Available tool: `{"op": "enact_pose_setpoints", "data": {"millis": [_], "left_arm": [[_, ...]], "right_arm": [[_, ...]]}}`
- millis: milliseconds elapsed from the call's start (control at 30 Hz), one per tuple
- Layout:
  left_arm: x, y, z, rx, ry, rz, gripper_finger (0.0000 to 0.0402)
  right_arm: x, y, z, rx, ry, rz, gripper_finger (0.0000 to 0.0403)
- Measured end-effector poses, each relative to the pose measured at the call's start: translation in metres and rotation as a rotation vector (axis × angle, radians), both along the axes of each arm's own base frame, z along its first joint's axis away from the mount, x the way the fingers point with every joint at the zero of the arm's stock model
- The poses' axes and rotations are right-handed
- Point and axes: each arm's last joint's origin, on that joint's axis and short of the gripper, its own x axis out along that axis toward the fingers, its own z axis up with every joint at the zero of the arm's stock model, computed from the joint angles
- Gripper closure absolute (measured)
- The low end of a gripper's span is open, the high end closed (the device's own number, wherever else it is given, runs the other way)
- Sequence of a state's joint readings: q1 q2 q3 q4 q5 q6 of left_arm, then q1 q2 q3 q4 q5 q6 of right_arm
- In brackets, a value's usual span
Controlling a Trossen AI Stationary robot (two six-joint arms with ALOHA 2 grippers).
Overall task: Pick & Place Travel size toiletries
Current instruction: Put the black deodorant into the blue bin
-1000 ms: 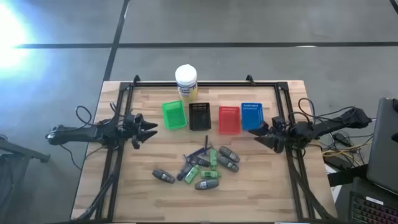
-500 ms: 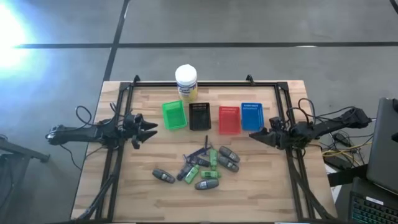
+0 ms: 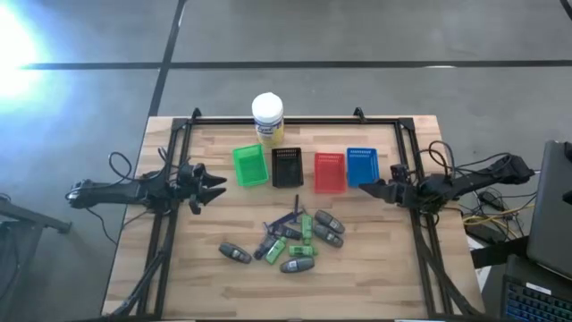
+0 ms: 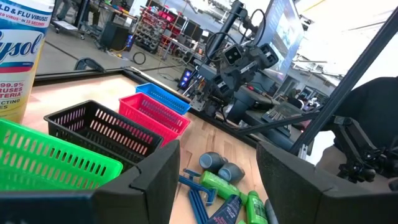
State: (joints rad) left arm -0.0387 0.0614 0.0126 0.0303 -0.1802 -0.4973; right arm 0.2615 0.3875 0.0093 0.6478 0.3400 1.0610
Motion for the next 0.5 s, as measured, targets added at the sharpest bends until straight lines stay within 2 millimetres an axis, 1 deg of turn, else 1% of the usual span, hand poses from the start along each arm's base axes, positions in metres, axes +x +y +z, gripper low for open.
{"op": "enact_pose_setpoints", "data": {"millis": [100,200,333,400,500], "left_arm": [[0.0,0.0,0.0,0.0,0.0,0.0,0.0184],[0.0,0.0,0.0,0.0,0.0,0.0,0.0184],[0.0,0.0,0.0,0.0,0.0,0.0,0.0184],[0.0,0.0,0.0,0.0,0.0,0.0,0.0184],[0.0,0.0,0.0,0.0,0.0,0.0,0.0184]], "right_arm": [[0.002,-0.001,-0.006,0.032,0.055,-0.03,0.0126],[0.006,0.0,-0.014,0.188,0.121,-0.04,0.012],[0.012,0.003,-0.024,0.331,0.202,0.027,0.0111],[0.015,0.006,-0.024,0.349,0.233,0.05,0.0108],[0.022,0.01,-0.019,0.311,0.266,0.059,0.0108]]}}
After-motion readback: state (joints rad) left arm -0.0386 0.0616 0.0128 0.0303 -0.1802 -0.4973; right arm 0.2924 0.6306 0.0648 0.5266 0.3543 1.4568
